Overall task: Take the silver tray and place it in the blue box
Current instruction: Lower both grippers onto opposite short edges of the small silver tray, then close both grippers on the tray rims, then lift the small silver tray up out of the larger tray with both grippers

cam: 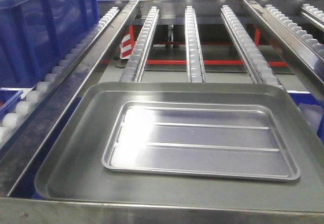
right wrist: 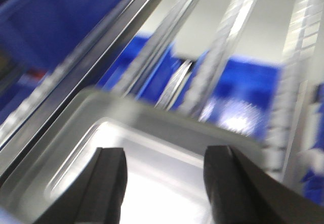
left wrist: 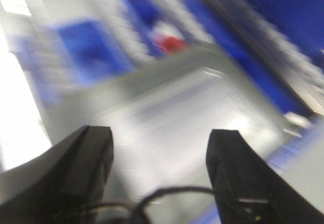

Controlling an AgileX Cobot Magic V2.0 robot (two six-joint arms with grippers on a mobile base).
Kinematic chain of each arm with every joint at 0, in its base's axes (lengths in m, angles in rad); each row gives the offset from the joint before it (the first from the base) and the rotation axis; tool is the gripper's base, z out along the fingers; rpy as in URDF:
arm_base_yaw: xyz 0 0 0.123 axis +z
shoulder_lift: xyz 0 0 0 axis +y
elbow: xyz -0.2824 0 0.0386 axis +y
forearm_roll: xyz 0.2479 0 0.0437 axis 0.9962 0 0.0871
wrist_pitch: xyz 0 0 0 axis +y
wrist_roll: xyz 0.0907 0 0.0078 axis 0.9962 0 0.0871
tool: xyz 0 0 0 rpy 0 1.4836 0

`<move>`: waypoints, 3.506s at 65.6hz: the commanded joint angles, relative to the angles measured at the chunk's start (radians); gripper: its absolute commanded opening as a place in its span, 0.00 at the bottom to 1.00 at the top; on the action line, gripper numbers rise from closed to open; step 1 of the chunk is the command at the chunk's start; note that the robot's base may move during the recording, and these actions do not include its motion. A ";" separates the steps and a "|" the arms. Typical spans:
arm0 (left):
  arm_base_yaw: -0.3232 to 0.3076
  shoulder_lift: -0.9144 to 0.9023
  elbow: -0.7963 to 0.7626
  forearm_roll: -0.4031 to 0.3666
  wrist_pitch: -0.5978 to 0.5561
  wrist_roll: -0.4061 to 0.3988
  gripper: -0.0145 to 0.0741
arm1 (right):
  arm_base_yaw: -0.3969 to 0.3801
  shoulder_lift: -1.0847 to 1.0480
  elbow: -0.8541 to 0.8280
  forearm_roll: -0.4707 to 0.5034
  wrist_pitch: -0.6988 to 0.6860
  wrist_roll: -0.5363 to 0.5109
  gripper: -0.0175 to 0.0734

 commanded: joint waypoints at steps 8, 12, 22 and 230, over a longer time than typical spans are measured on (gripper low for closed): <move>-0.055 0.190 -0.140 -0.061 0.055 -0.034 0.50 | 0.040 0.140 -0.041 0.034 0.000 0.012 0.69; -0.043 0.266 -0.188 -0.017 0.128 -0.075 0.50 | 0.030 0.194 -0.041 0.034 0.042 0.012 0.69; -0.039 0.448 -0.304 0.211 0.267 -0.352 0.49 | -0.031 0.326 -0.075 0.034 0.143 0.073 0.69; -0.012 0.659 -0.720 0.433 0.573 -0.725 0.05 | -0.097 0.561 -0.569 -0.210 0.539 0.292 0.26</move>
